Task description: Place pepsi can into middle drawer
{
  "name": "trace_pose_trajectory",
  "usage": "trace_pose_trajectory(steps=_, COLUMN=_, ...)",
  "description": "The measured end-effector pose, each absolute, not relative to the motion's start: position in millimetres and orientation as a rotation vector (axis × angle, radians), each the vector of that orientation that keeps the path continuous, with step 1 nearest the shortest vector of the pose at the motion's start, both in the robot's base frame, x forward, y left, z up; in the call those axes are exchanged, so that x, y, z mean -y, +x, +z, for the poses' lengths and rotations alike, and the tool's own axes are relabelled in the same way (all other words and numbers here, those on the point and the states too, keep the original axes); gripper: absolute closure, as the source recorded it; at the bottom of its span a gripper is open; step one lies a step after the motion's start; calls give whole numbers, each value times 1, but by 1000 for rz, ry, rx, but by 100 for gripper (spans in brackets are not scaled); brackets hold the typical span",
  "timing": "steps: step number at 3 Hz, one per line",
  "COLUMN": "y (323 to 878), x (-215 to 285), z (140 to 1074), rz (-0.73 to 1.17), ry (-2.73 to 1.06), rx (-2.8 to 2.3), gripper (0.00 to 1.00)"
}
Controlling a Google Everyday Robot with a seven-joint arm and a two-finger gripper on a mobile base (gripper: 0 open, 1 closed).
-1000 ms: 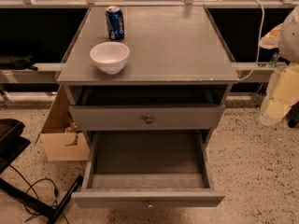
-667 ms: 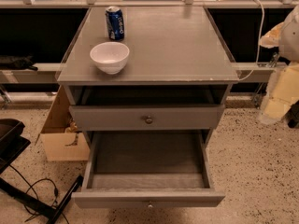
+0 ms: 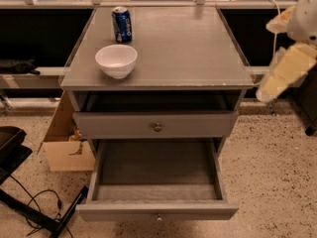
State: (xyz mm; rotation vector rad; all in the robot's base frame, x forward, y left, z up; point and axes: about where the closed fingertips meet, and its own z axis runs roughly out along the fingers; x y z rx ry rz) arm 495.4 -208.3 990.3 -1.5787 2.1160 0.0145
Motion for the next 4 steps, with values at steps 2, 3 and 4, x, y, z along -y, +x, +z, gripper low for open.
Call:
trace_pose_trajectory(steps=2, y=644, x=152, z=997, rz=427, ry=-1276, rx=-1808, gripper=0)
trace_pose_trajectory(steps=3, y=690, x=120, z=990, rz=535, ry=-1208, rx=-1711, gripper=0)
trace_pose_trajectory(steps=4, y=707, x=113, z=1004, rz=535, ry=-1065, rx=-1617, gripper=0)
